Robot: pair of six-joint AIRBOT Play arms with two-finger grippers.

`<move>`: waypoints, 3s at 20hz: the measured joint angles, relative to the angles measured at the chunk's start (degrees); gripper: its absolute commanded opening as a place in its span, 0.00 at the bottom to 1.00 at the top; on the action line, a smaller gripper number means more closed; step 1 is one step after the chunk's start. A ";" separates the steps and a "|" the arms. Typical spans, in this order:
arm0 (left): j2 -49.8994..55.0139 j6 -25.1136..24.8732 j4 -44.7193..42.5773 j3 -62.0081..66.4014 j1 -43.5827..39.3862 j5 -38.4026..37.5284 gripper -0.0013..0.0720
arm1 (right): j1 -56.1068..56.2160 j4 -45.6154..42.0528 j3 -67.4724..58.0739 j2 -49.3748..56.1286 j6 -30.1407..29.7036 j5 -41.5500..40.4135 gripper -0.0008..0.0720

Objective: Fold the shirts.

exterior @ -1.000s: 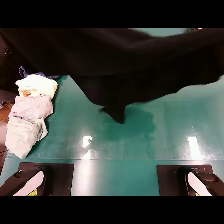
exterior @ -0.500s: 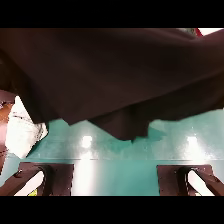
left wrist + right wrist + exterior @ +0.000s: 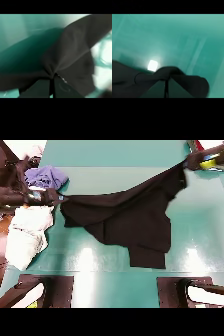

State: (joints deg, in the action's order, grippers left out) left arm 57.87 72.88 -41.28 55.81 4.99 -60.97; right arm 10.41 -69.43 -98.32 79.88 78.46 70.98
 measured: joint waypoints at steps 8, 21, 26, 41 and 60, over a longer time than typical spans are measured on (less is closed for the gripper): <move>5.07 -0.79 -3.80 -6.71 0.35 20.79 0.83 | 4.17 -1.90 -5.16 15.17 4.55 -13.92 0.63; 16.90 0.07 -12.59 1.79 10.82 -1.33 0.67 | -3.76 3.98 7.04 4.22 0.26 9.46 0.51; 22.73 1.68 -14.73 1.73 10.99 -2.67 0.67 | -4.44 5.03 18.71 -2.54 -0.42 6.38 0.51; 28.63 2.03 -10.67 1.44 11.02 3.04 0.05 | -4.59 5.51 25.27 -6.73 -0.15 2.89 0.51; 13.84 -4.09 -12.81 1.51 11.04 -7.82 0.05 | -19.28 5.88 55.41 -13.77 0.11 7.17 0.64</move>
State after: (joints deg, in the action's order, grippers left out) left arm 71.70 68.79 -54.08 57.32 16.03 -68.79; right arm -8.86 -63.55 -42.92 66.11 78.56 78.15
